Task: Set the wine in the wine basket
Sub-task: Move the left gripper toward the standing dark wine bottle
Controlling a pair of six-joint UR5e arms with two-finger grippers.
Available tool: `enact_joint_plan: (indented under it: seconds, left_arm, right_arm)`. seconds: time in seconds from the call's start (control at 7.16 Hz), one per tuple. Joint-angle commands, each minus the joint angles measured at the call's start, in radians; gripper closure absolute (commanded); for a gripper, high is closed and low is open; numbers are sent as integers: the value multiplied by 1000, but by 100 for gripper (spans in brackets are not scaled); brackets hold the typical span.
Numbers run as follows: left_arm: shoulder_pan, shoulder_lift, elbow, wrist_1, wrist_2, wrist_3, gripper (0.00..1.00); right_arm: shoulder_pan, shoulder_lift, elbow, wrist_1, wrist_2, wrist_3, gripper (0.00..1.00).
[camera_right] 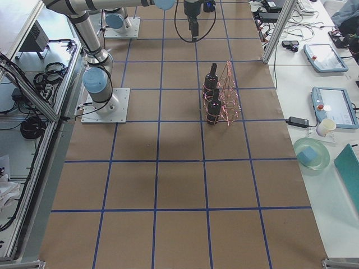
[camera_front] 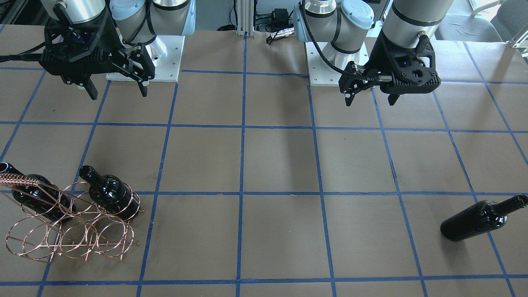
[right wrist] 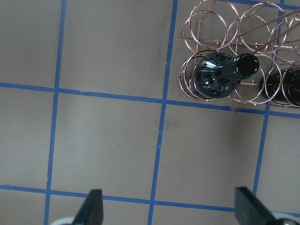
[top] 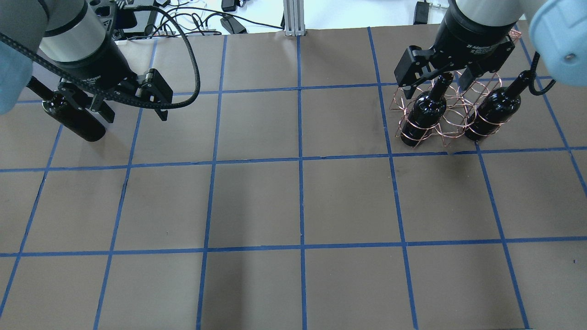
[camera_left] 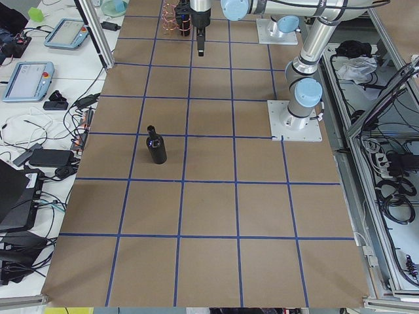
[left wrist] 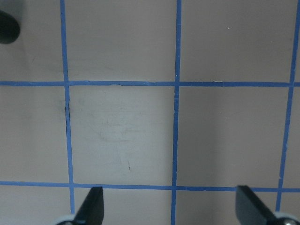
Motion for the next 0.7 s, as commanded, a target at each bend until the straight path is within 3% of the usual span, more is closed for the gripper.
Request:
enact_joint_plan:
  seconds: [0.0, 0.56]
  left_arm:
    - [0, -6, 0, 3, -5, -2, 0]
    - [0, 0, 0, -11, 10, -10, 0]
  right_arm:
    - [0, 8, 0, 10, 1, 0, 0]
    - [-2, 5, 6, 13, 4, 2, 0]
